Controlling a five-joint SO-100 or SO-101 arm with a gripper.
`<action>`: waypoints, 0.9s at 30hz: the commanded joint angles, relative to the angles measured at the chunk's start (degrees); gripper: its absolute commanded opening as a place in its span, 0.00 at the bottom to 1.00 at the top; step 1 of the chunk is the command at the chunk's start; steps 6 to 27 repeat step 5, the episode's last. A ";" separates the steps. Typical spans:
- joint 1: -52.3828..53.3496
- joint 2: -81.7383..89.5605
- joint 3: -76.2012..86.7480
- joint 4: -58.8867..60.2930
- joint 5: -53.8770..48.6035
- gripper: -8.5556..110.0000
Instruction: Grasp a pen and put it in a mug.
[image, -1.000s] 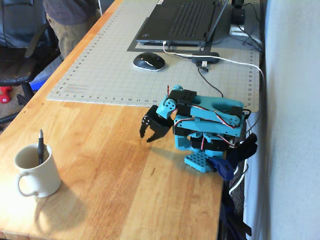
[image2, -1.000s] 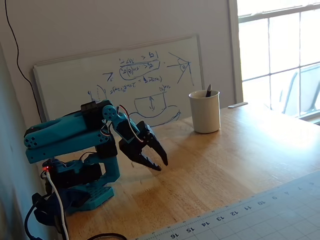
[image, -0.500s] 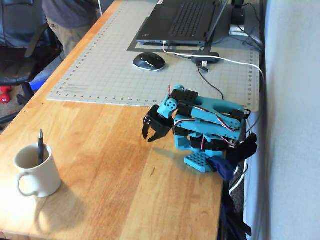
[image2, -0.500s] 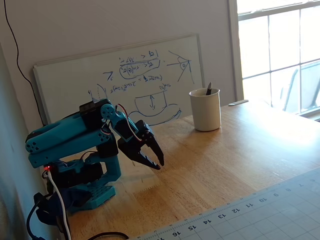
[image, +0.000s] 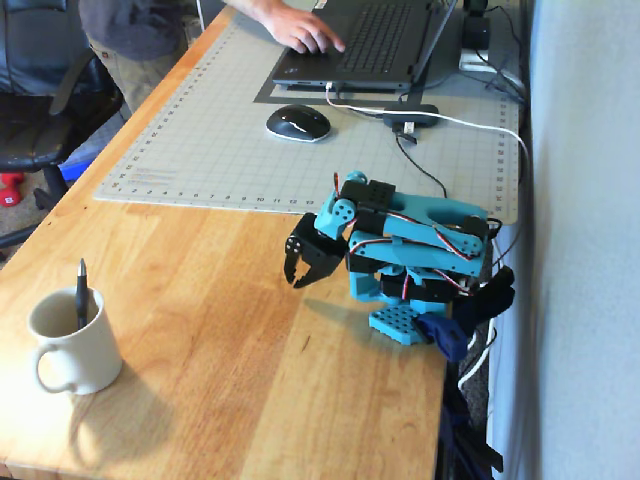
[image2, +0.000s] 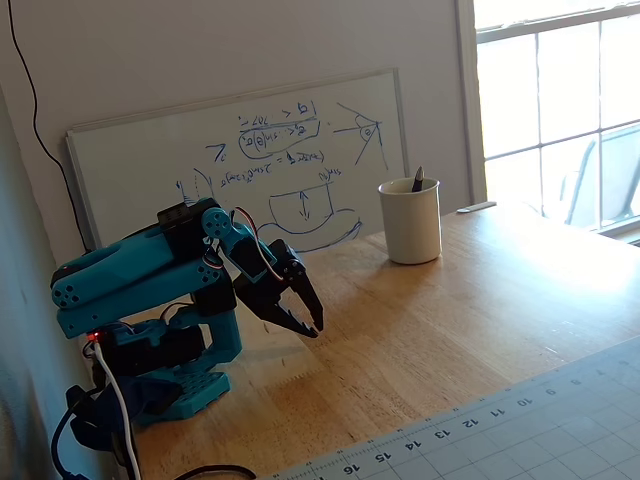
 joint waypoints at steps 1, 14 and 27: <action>-1.76 0.35 -0.70 0.18 -0.44 0.09; -1.85 0.70 -0.70 0.44 0.09 0.09; -1.85 0.70 -0.70 0.44 0.09 0.09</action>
